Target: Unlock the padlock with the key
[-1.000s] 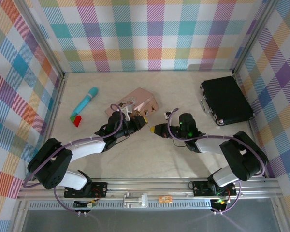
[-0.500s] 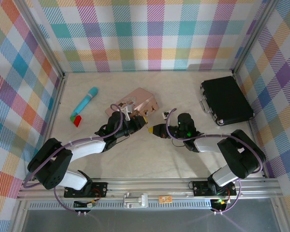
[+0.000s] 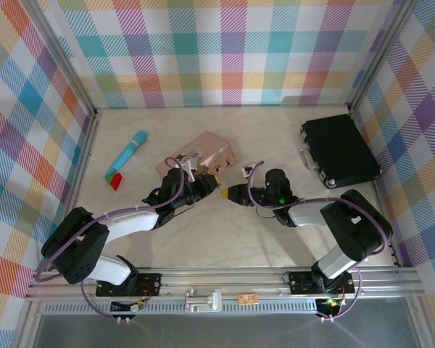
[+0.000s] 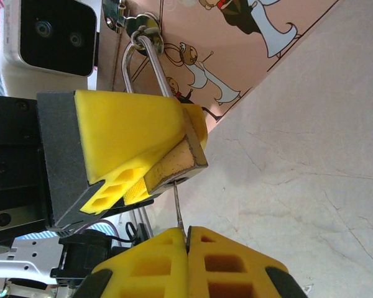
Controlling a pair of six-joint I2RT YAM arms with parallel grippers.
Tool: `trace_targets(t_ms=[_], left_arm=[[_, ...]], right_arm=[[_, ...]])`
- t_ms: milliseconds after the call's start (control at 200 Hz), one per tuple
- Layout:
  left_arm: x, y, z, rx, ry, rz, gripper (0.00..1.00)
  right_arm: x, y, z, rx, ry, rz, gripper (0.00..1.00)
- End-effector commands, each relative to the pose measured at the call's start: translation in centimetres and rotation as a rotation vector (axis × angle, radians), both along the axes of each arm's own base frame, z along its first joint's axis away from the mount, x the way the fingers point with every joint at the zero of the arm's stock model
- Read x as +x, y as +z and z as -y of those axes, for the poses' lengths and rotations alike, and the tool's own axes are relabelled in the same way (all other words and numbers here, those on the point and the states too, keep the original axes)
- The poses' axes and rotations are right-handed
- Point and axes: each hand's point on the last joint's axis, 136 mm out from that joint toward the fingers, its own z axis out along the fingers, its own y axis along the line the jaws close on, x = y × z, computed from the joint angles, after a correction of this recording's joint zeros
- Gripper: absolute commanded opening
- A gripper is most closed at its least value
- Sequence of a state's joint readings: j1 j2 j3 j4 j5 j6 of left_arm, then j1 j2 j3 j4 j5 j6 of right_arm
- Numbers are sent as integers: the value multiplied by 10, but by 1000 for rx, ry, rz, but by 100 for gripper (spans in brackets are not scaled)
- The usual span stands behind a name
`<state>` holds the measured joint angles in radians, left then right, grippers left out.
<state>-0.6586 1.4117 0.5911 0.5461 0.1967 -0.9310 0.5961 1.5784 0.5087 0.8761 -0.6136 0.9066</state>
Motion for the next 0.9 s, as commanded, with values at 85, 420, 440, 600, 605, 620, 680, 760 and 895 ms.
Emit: trace_targets(t_ms=[85,420,440,600,605,620,680,760,895], left_arm=[[-7,29,18,-115,-79,89,0],[-17,49,27,-185,-155,134,0],[-18,49,27,-189,-161,134,0],[-24,53,33,-217,-210,143,0],[-24,53,33,-218,-211,143,0],[-25,53,34,-218,-216,141,0],[-27,53,35,-221,-228,139,0],[-28,53,34,-215,-238,139,0],[-32,57,35,-197,-261,156,0]], right_arm=[[7,38,-10,118,29,82,0],[26,38,-5,219,36,-104,0],[27,38,-5,230,39,-109,0],[47,25,2,286,50,-167,0],[47,25,2,286,52,-168,0],[49,24,2,285,54,-167,0],[50,23,2,281,62,-154,0],[51,19,4,258,55,-150,0],[54,15,7,233,48,-175,0]])
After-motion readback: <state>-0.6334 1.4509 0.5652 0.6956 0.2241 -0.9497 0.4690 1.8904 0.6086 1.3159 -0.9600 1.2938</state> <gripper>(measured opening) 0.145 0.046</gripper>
